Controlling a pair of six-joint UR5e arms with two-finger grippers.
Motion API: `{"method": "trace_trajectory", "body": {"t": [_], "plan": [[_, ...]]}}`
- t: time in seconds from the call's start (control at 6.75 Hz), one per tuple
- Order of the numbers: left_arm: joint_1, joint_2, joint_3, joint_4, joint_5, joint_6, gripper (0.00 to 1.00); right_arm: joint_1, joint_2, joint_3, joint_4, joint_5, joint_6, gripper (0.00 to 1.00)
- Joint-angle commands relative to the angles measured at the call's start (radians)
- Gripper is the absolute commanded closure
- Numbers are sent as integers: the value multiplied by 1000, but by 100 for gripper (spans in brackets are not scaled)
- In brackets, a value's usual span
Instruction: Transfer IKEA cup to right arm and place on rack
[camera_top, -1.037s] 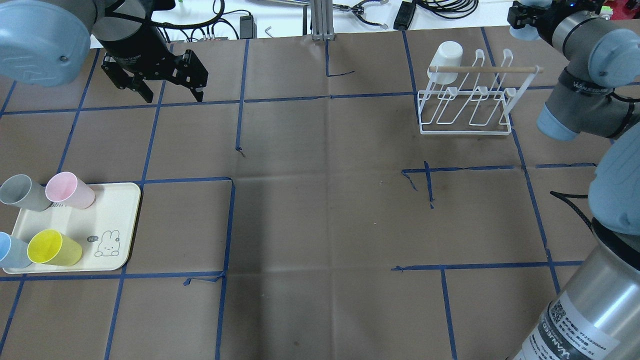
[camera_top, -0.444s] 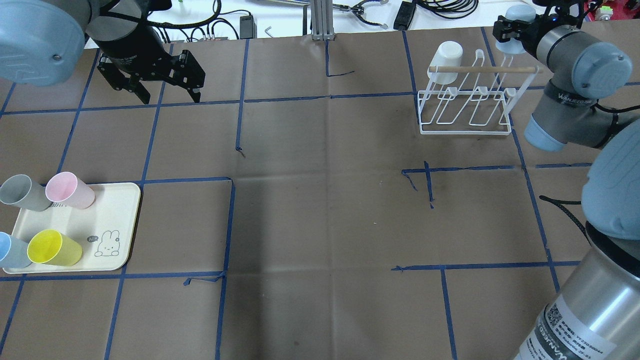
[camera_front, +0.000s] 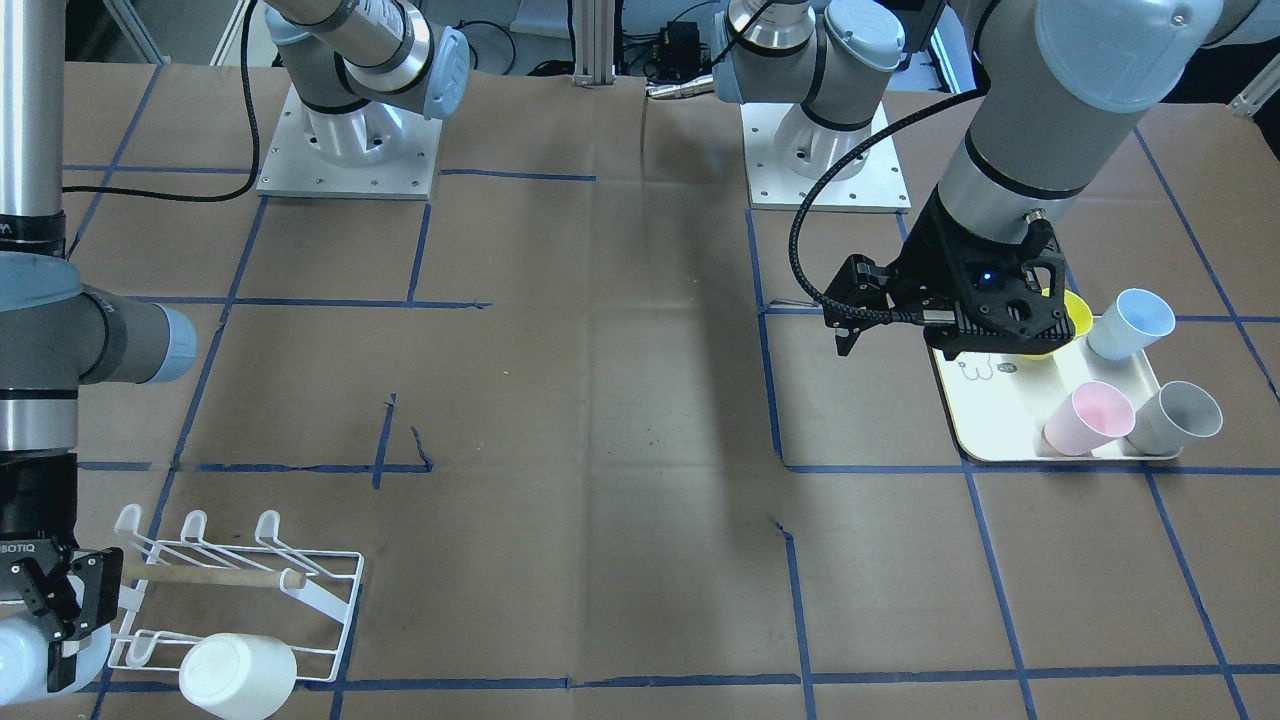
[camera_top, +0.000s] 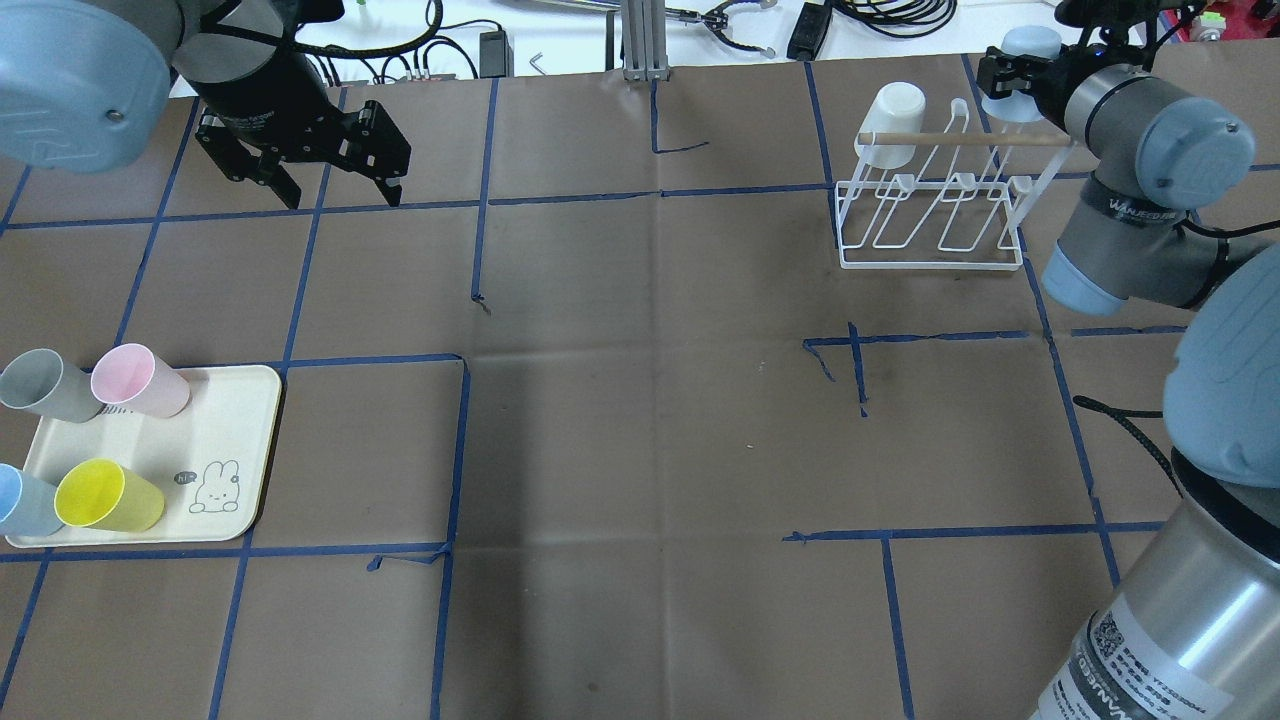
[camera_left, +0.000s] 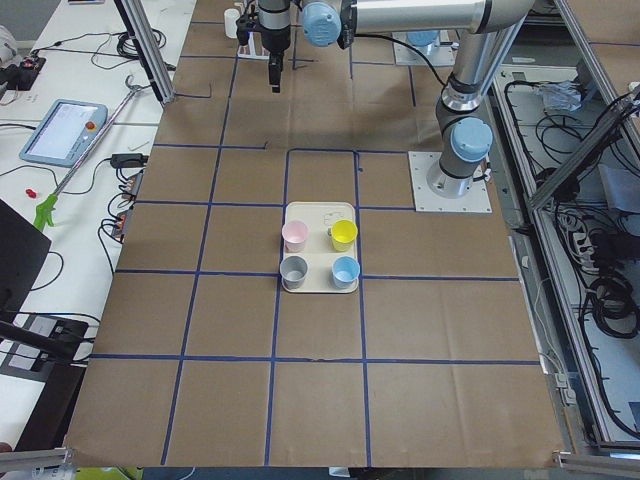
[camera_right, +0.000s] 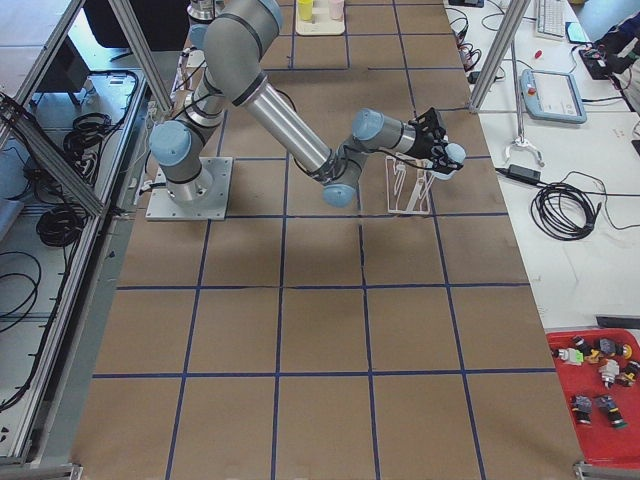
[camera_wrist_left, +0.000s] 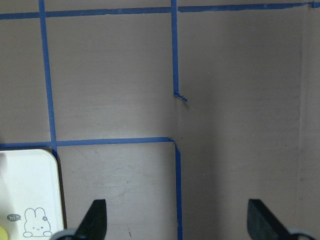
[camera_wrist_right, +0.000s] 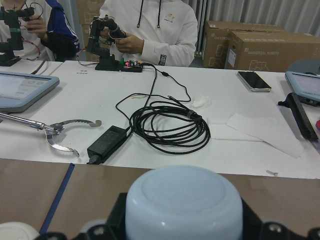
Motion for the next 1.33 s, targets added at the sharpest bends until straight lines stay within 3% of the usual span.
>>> {"method": "trace_trajectory", "body": {"t": [0.0,0.15,0.3,0.44,0.89,1.19], "plan": [[0,-3,0,0,0,0,0,-1,-1,13,-6,1,-1,82],[0,-4,0,0,1,0,0,-6,-1,23,-3,4,-6,62],[0,-7,0,0,2,0,0,-6,-2,24,-5,1,-11,20],[0,-13,0,1,2,0,0,-6,-2,26,-3,-1,-1,1],[-2,-13,0,3,2,0,0,-4,-46,26,21,-4,2,0],[-2,-13,-1,1,3,2,0,-1,-210,15,348,-5,2,0]]}}
